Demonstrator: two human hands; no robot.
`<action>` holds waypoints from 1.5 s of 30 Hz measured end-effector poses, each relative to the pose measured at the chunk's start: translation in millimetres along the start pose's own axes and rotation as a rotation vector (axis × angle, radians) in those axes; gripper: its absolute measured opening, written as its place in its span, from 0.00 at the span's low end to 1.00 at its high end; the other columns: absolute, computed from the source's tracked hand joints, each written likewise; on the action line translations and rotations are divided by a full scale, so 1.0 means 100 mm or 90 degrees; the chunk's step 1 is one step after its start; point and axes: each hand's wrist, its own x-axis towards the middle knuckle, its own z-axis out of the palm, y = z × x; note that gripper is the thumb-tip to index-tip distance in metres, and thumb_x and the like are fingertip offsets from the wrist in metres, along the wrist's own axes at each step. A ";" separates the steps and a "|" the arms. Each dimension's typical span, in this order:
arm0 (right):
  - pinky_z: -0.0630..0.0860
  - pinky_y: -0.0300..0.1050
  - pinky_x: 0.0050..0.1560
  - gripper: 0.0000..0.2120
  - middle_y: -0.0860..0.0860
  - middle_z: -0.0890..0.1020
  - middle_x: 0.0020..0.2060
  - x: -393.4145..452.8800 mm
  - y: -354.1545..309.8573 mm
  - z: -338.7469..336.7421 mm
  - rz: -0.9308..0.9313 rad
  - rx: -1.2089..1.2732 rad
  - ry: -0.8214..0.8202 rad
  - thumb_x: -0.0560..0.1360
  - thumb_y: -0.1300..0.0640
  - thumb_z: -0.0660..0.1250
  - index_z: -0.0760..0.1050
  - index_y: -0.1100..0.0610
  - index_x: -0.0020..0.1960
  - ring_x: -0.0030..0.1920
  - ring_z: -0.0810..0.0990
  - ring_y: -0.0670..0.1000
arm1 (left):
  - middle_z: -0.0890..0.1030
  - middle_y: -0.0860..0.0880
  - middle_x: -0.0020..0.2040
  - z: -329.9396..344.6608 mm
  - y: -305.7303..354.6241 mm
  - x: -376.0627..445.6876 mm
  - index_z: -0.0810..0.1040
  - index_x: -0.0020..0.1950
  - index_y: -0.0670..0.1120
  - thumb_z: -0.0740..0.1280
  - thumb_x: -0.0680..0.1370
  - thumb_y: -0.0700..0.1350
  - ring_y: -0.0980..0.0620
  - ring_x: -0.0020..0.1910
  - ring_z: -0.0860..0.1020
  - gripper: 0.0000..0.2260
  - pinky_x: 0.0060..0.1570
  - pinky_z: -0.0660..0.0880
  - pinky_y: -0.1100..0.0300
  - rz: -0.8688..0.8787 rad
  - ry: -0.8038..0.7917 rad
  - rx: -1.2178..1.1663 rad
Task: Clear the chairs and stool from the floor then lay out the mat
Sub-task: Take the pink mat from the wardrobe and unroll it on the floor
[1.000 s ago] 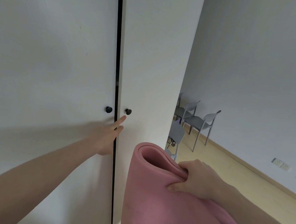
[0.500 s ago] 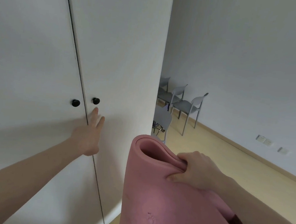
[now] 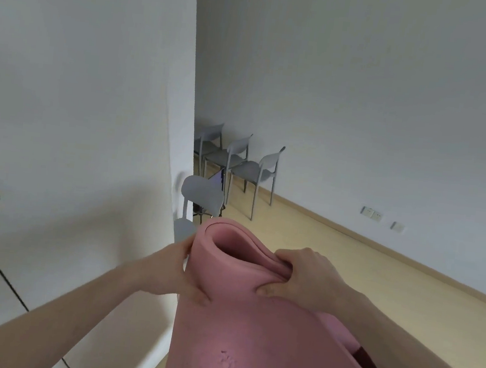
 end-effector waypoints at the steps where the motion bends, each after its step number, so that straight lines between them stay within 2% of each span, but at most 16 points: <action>1: 0.66 0.45 0.35 0.26 0.46 0.74 0.30 0.02 0.19 -0.06 0.013 -0.001 0.006 0.64 0.26 0.70 0.69 0.47 0.37 0.32 0.71 0.46 | 0.75 0.66 0.66 0.09 0.07 0.22 0.65 0.72 0.65 0.87 0.57 0.49 0.64 0.66 0.74 0.49 0.64 0.76 0.58 0.014 0.000 -0.017; 9: 0.66 0.43 0.33 0.25 0.45 0.75 0.30 0.17 1.25 -0.22 0.140 0.007 0.044 0.62 0.26 0.70 0.69 0.47 0.37 0.33 0.72 0.46 | 0.78 0.67 0.62 0.53 0.39 1.46 0.68 0.71 0.64 0.86 0.57 0.50 0.66 0.62 0.77 0.47 0.62 0.77 0.57 0.093 0.024 -0.009; 12: 0.67 0.44 0.33 0.25 0.46 0.76 0.31 0.29 1.61 -0.27 0.210 0.017 0.064 0.61 0.26 0.70 0.69 0.45 0.38 0.34 0.74 0.48 | 0.80 0.66 0.61 0.60 0.51 2.05 0.69 0.70 0.66 0.85 0.57 0.52 0.62 0.62 0.78 0.45 0.61 0.77 0.52 0.130 0.006 0.009; 14: 0.68 0.44 0.34 0.25 0.46 0.78 0.33 0.42 1.88 -0.31 0.260 0.026 0.081 0.61 0.26 0.70 0.71 0.45 0.40 0.37 0.77 0.49 | 0.80 0.64 0.61 0.64 0.56 2.49 0.71 0.69 0.65 0.85 0.57 0.49 0.61 0.62 0.78 0.43 0.60 0.78 0.50 0.157 -0.007 0.002; 22: 0.72 0.45 0.36 0.24 0.46 0.79 0.32 1.08 2.49 -0.44 0.413 0.031 0.158 0.62 0.28 0.69 0.73 0.47 0.43 0.35 0.76 0.48 | 0.82 0.65 0.55 0.55 0.68 4.00 0.75 0.62 0.65 0.83 0.56 0.48 0.62 0.56 0.80 0.37 0.56 0.79 0.51 0.214 -0.047 -0.013; 26: 0.73 0.46 0.37 0.24 0.47 0.79 0.33 1.31 2.73 -0.49 0.486 0.043 0.215 0.63 0.30 0.70 0.72 0.47 0.43 0.36 0.77 0.50 | 0.82 0.67 0.52 0.50 0.86 4.67 0.75 0.59 0.65 0.79 0.57 0.54 0.62 0.52 0.81 0.32 0.53 0.79 0.52 0.255 -0.081 0.016; 31: 0.71 0.43 0.35 0.19 0.44 0.79 0.33 1.38 3.05 -0.63 0.547 0.097 0.277 0.63 0.33 0.71 0.72 0.44 0.45 0.34 0.76 0.45 | 0.82 0.68 0.51 0.61 1.24 5.36 0.75 0.58 0.67 0.78 0.59 0.56 0.62 0.51 0.80 0.29 0.51 0.79 0.55 0.322 -0.109 0.064; 33: 0.72 0.41 0.36 0.18 0.42 0.80 0.36 1.39 3.27 -0.67 0.566 0.135 0.307 0.64 0.34 0.72 0.73 0.41 0.48 0.36 0.77 0.44 | 0.82 0.68 0.50 0.69 1.41 5.66 0.75 0.57 0.66 0.77 0.59 0.57 0.61 0.50 0.80 0.28 0.50 0.78 0.55 0.346 -0.117 0.087; 35: 0.76 0.42 0.42 0.24 0.39 0.80 0.42 1.35 3.55 -0.67 0.577 0.146 0.311 0.65 0.36 0.73 0.72 0.39 0.57 0.42 0.78 0.44 | 0.82 0.66 0.48 0.79 1.56 6.00 0.75 0.55 0.64 0.76 0.59 0.58 0.60 0.48 0.80 0.25 0.48 0.79 0.54 0.359 -0.122 0.107; 37: 0.75 0.43 0.49 0.32 0.35 0.76 0.51 1.31 3.88 -0.64 0.591 0.138 0.292 0.64 0.36 0.73 0.67 0.38 0.65 0.50 0.77 0.45 | 0.82 0.65 0.46 0.91 1.68 6.36 0.75 0.53 0.63 0.75 0.59 0.58 0.59 0.47 0.81 0.24 0.47 0.79 0.52 0.357 -0.124 0.116; 41: 0.71 0.45 0.60 0.45 0.37 0.71 0.61 1.27 4.51 -0.62 0.631 0.116 0.232 0.61 0.28 0.71 0.59 0.40 0.73 0.61 0.74 0.47 | 0.82 0.65 0.46 1.13 1.89 6.98 0.76 0.53 0.63 0.76 0.59 0.57 0.60 0.46 0.81 0.24 0.47 0.79 0.52 0.357 -0.128 0.126; 43: 0.71 0.46 0.61 0.45 0.37 0.71 0.60 1.35 4.90 -0.70 0.636 0.116 0.214 0.61 0.27 0.70 0.60 0.40 0.72 0.61 0.74 0.47 | 0.82 0.66 0.46 1.25 2.04 7.33 0.75 0.53 0.63 0.77 0.58 0.57 0.62 0.46 0.80 0.24 0.46 0.79 0.53 0.356 -0.136 0.136; 45: 0.73 0.45 0.55 0.39 0.37 0.73 0.56 1.47 5.28 -0.82 0.632 0.125 0.222 0.62 0.29 0.72 0.64 0.41 0.67 0.56 0.75 0.47 | 0.82 0.67 0.45 1.34 2.19 7.66 0.75 0.53 0.64 0.77 0.58 0.57 0.62 0.46 0.80 0.24 0.46 0.79 0.54 0.351 -0.135 0.136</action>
